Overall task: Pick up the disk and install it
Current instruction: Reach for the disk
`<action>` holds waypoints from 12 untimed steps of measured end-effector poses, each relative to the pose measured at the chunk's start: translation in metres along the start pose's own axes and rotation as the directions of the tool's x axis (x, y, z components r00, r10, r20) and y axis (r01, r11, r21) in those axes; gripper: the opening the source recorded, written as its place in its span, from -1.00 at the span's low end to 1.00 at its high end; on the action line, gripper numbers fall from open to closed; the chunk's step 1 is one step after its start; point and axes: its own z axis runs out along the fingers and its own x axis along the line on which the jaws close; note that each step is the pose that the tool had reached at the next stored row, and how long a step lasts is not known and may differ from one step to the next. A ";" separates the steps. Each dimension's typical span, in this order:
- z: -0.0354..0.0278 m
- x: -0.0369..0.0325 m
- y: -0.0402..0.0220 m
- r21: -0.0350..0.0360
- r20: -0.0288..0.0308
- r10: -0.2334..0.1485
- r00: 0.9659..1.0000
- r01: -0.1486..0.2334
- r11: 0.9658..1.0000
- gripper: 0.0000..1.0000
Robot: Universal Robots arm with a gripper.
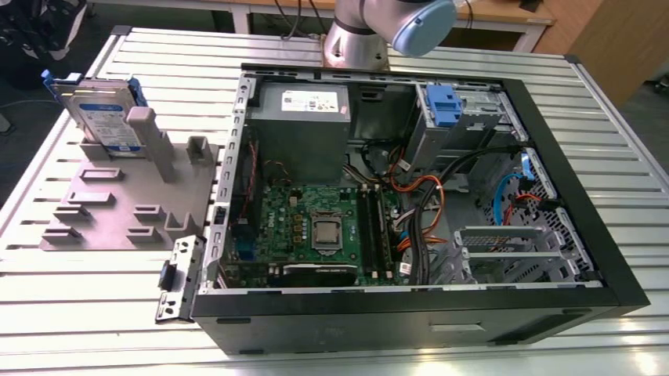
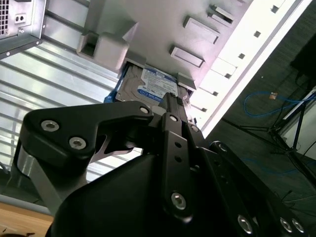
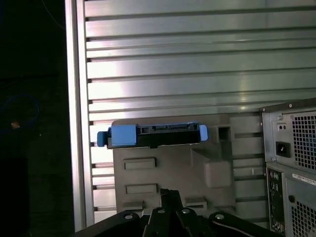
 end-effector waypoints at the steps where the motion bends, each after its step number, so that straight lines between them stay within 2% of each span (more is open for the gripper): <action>1: 0.0003 0.0017 0.0000 0.000 0.000 0.000 1.000 0.000 1.000 -0.79; 12: 0.0004 0.0030 0.0000 0.000 0.000 0.000 1.000 0.000 1.000 -0.79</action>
